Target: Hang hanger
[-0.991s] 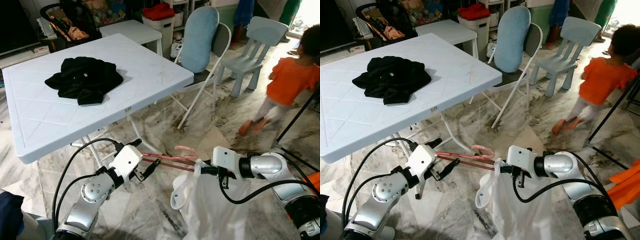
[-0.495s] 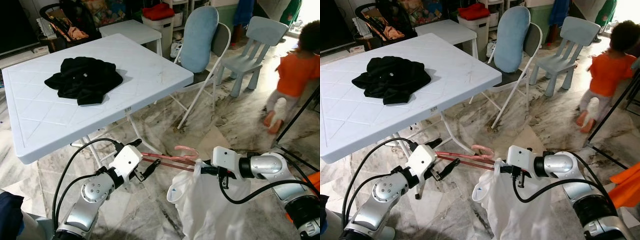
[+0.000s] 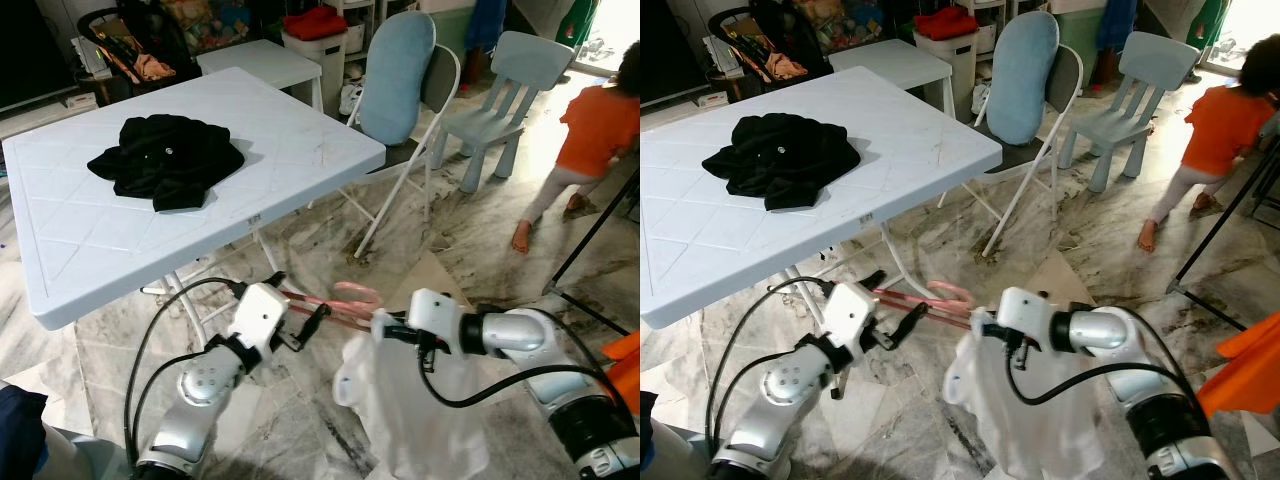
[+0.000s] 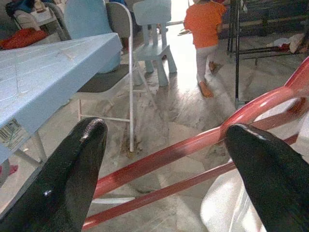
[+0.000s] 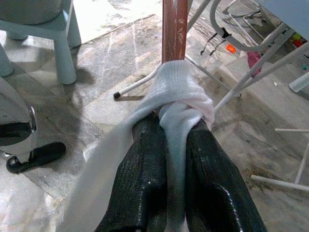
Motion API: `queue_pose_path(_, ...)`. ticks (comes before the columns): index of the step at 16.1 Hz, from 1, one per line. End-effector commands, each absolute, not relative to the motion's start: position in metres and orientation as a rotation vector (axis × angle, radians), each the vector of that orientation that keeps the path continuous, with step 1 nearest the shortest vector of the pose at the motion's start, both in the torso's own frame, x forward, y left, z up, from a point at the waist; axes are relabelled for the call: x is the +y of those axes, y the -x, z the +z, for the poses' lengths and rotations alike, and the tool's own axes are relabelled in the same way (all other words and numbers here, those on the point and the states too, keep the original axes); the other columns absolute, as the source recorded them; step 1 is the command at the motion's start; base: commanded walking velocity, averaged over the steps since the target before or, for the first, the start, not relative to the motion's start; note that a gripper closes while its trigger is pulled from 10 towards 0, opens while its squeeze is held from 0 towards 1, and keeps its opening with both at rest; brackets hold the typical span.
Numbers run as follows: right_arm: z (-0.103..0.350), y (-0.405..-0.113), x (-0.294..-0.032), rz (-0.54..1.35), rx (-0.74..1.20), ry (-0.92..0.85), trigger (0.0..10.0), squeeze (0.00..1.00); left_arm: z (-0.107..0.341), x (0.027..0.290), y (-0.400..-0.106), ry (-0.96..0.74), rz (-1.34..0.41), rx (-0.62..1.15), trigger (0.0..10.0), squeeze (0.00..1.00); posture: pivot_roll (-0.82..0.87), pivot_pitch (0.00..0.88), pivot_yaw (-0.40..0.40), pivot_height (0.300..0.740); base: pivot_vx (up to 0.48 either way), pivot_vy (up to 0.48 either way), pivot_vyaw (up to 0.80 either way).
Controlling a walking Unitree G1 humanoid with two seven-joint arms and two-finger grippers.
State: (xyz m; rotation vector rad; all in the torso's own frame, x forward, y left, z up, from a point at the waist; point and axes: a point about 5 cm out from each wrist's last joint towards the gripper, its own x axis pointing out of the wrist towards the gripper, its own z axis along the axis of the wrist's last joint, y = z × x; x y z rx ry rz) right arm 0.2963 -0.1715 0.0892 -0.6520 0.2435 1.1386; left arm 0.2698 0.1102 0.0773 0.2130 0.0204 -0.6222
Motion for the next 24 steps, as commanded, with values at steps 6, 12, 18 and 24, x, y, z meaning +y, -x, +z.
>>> queue_pose_path(6,0.103,-0.303,-0.170,1.089,0.158,0.664,10.0,0.00,0.077,0.116,-0.274,-0.223,-0.586,0.024,10.0,0.00,-0.16,0.000,0.099,0.740,0.000,-0.368,0.00)
queue_pose_path(12,0.105,-0.305,-0.168,1.078,0.131,0.684,10.0,0.00,0.076,0.117,-0.274,-0.238,-0.570,0.022,10.0,0.00,-0.16,0.000,0.098,0.740,0.000,-0.372,0.00)
queue_pose_path(18,0.109,-0.308,-0.169,1.035,0.093,0.682,10.0,0.00,0.076,0.131,-0.283,-0.120,-0.328,0.034,10.0,0.00,-0.16,0.000,0.096,0.740,0.000,0.000,0.00)
queue_pose_path(24,0.111,-0.311,-0.170,1.011,0.087,0.667,10.0,0.00,0.067,0.135,-0.281,0.002,-0.220,0.075,10.0,0.00,-0.16,0.000,0.086,0.740,0.000,0.399,0.16)
